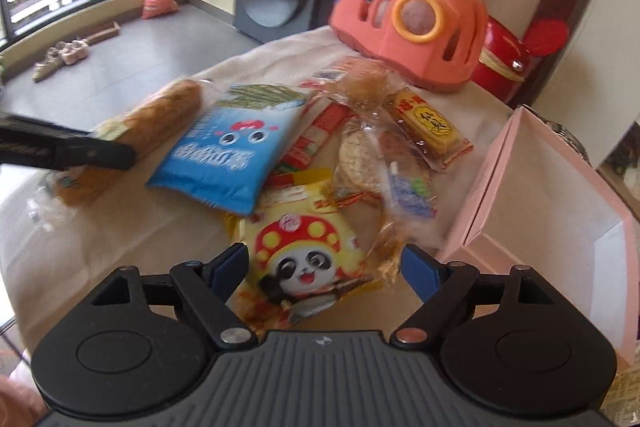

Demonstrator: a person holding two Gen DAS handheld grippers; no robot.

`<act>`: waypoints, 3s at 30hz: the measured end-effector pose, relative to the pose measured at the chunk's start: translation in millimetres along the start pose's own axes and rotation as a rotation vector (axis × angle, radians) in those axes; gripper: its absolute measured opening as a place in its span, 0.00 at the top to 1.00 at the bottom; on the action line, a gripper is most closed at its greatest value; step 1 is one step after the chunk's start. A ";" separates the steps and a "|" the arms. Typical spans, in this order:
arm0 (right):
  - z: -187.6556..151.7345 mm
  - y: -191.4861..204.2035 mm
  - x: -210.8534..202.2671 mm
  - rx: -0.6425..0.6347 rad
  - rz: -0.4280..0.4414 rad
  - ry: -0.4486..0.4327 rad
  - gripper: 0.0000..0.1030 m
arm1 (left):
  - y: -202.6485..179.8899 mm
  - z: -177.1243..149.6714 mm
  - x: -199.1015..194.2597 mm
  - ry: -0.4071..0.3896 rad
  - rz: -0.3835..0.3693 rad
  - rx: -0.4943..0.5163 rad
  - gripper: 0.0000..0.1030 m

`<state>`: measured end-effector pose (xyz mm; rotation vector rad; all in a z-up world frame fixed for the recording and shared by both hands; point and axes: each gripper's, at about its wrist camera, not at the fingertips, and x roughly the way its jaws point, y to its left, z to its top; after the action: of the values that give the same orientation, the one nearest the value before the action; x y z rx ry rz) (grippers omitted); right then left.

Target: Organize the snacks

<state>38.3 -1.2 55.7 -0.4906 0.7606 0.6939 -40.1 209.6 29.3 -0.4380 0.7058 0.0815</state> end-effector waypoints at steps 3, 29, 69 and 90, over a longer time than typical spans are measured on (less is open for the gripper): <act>0.2 1.8 3.1 0.012 0.044 0.009 0.19 | 1.4 -0.4 -0.3 0.000 0.002 -0.009 0.64; 83.9 33.3 75.0 0.170 0.145 0.057 0.37 | 25.9 -1.4 -13.9 -0.037 0.026 -0.078 0.64; 71.0 15.0 60.7 0.327 0.197 0.197 0.44 | 6.1 -1.5 -9.3 -0.026 0.019 -0.019 0.63; 62.4 -9.7 44.5 0.424 0.159 0.177 0.21 | -7.4 6.7 10.6 0.015 0.063 0.048 0.62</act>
<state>96.9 48.5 62.9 -0.1048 1.0916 0.6185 -26.4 204.9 29.6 -0.3710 0.7348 0.1208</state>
